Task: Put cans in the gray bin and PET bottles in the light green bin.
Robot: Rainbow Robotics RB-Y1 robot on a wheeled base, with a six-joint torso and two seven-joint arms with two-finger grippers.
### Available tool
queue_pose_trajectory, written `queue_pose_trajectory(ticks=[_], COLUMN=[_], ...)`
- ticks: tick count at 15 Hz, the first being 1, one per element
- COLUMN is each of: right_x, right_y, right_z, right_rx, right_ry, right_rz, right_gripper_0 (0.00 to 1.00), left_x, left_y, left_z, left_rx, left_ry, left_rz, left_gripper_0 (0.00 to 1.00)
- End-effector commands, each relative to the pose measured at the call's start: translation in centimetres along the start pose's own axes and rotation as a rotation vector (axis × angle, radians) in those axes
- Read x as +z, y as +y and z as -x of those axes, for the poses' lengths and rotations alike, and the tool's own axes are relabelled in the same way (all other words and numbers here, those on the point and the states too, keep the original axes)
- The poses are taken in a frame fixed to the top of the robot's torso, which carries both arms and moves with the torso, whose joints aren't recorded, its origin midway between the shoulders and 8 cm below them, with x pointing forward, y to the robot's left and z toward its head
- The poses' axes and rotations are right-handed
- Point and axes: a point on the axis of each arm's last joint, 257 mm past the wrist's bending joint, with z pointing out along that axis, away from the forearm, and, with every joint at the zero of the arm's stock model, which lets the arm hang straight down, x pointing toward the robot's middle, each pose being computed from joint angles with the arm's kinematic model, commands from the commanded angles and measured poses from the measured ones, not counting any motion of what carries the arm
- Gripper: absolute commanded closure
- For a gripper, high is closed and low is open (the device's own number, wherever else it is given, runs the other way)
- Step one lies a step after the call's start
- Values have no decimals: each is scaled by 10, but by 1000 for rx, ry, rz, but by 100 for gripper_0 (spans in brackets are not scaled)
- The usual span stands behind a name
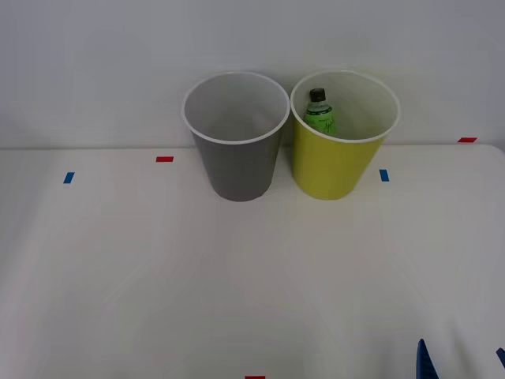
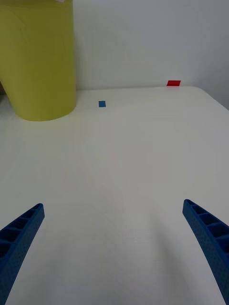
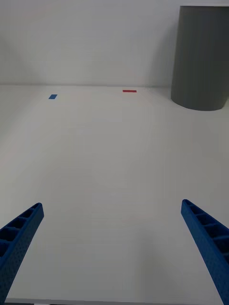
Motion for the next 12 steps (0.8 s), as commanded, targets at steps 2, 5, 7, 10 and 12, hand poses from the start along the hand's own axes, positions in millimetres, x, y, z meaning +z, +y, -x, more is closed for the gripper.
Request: queue_pose_trajectory(ticks=[2,5,7,10,12], right_x=[0,0,0,0,0], right_y=[0,0,0,0,0], right_z=[0,0,0,0,0], right_rx=[0,0,0,0,0], right_ry=[0,0,0,0,0], right_rz=[0,0,0,0,0], right_gripper_0=[0,0,0,0,0], left_x=[0,0,0,0,0], left_y=[0,0,0,0,0], left_z=[0,0,0,0,0], left_rx=[0,0,0,0,0], left_ry=[0,0,0,0,0], left_rz=[0,0,0,0,0], left_gripper_0=[0,0,0,0,0])
